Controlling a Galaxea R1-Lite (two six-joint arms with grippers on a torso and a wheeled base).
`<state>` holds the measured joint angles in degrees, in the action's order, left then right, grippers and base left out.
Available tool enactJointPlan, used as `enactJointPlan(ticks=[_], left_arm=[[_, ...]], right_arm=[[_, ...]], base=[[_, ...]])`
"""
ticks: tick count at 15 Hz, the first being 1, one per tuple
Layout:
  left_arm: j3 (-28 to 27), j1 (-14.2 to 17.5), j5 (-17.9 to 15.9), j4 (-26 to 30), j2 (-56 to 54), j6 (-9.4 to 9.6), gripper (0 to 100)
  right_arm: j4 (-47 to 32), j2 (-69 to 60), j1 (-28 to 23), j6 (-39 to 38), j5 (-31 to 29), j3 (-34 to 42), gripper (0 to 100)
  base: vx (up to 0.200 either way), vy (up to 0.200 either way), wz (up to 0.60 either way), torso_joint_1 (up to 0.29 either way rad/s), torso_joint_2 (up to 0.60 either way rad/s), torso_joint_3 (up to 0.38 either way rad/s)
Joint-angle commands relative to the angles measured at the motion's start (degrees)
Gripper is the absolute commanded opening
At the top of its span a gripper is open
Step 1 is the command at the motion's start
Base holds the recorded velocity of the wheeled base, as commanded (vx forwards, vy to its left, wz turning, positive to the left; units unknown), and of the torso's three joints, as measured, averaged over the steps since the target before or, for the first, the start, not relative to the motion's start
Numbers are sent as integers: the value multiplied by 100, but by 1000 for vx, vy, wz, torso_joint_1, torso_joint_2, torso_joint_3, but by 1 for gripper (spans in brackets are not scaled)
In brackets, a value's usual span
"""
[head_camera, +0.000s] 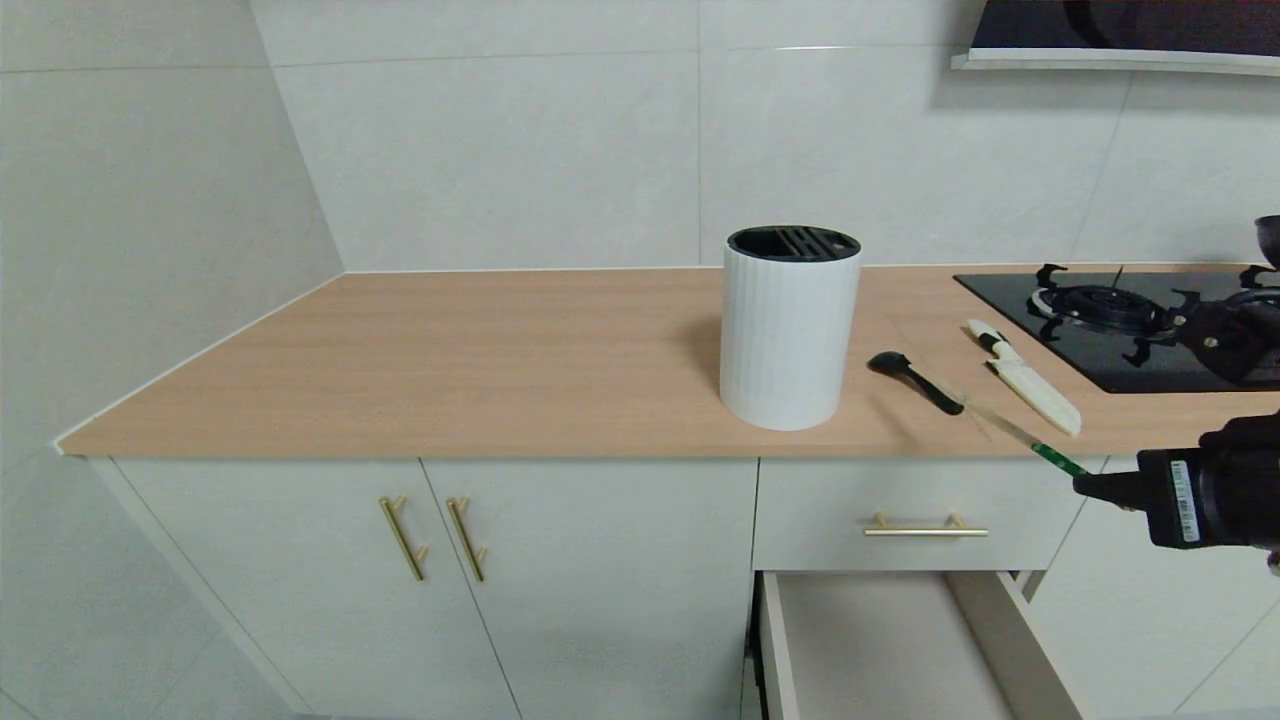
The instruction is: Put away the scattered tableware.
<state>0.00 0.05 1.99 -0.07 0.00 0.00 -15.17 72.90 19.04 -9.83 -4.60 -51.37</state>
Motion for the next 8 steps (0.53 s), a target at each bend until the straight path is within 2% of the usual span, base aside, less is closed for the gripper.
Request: enactJointPlan(ticks=[1,4,8], left_arm=[[0,4,3,-1,9,0,100],[0,4,3,-1,9,0,100],[0,4,3,-1,9,0,100]], right_arm=[[-180,-514,91,165,161,39,0],[-733,-549,328,323,196,48,0],[-786,-549,416,341,196,277,0]], base=[[0,0,0,0,0,0],[0,0,0,0,0,0],[0,0,0,0,0,0]])
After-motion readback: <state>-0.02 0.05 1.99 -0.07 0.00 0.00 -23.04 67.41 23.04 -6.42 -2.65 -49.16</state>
